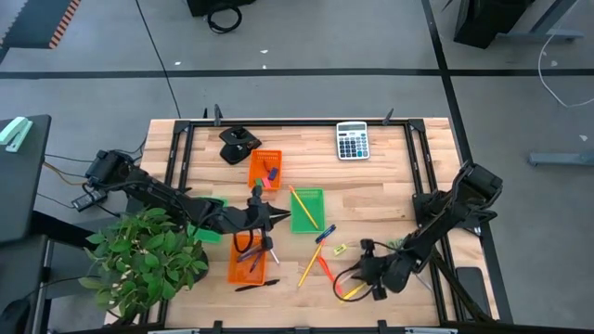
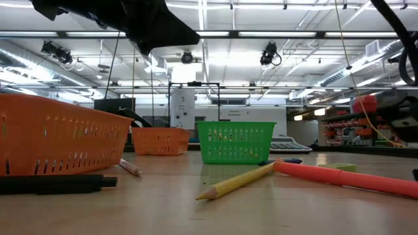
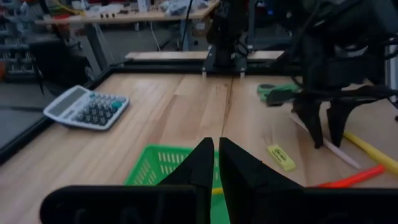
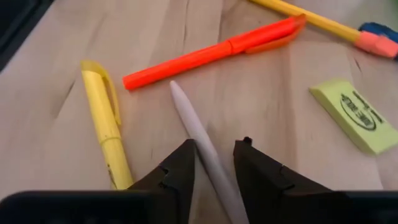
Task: Sort crayons/erasers/pens/pencils in bins
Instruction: Put the pink pen into the left green basket
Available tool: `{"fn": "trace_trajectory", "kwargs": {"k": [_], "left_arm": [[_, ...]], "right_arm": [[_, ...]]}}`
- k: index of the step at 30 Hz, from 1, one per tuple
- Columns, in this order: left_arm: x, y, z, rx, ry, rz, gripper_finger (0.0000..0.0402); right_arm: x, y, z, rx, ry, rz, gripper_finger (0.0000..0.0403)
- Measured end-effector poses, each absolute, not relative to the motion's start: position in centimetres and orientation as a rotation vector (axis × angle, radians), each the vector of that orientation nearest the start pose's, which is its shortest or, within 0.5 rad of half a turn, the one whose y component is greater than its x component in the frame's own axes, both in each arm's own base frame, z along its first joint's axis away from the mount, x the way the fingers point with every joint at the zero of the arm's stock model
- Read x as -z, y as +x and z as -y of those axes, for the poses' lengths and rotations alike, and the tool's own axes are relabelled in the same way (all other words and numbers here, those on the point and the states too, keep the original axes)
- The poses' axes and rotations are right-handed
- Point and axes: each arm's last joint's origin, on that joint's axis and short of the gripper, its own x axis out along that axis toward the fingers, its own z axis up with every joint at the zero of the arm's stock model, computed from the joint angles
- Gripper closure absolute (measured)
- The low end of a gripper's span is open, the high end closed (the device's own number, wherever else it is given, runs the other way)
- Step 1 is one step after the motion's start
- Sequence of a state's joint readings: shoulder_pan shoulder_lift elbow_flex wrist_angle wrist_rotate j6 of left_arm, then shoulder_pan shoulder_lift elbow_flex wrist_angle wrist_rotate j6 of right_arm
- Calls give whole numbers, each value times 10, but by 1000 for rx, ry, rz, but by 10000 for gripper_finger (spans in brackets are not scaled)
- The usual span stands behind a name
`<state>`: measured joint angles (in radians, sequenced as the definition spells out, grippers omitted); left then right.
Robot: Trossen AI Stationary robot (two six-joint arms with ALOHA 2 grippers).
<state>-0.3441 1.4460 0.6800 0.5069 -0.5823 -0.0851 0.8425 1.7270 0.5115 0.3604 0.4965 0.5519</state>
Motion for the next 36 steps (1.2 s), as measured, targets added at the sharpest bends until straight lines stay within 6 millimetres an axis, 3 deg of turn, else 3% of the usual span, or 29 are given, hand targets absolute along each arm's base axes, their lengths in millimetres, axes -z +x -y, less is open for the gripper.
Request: {"fn": "trace_trajectory", "kwargs": {"k": [12, 23, 27, 30, 36], "left_arm": [[-218, 285, 78, -262, 68, -203, 365], [-217, 284, 79, -260, 71, -209, 359], [-217, 285, 80, -235, 74, -210, 359], [-220, 285, 81, -190, 199, -199, 358], [-234, 287, 87, -97, 325, -61, 351]], "right_arm": [[-79, 174, -182, -122, 33, -688, 360], [-93, 187, -194, -97, -30, -563, 367], [-111, 196, -196, -73, -39, -490, 368], [-128, 204, -193, -29, -76, -420, 368], [-183, 223, -169, 122, -288, -262, 369]]}}
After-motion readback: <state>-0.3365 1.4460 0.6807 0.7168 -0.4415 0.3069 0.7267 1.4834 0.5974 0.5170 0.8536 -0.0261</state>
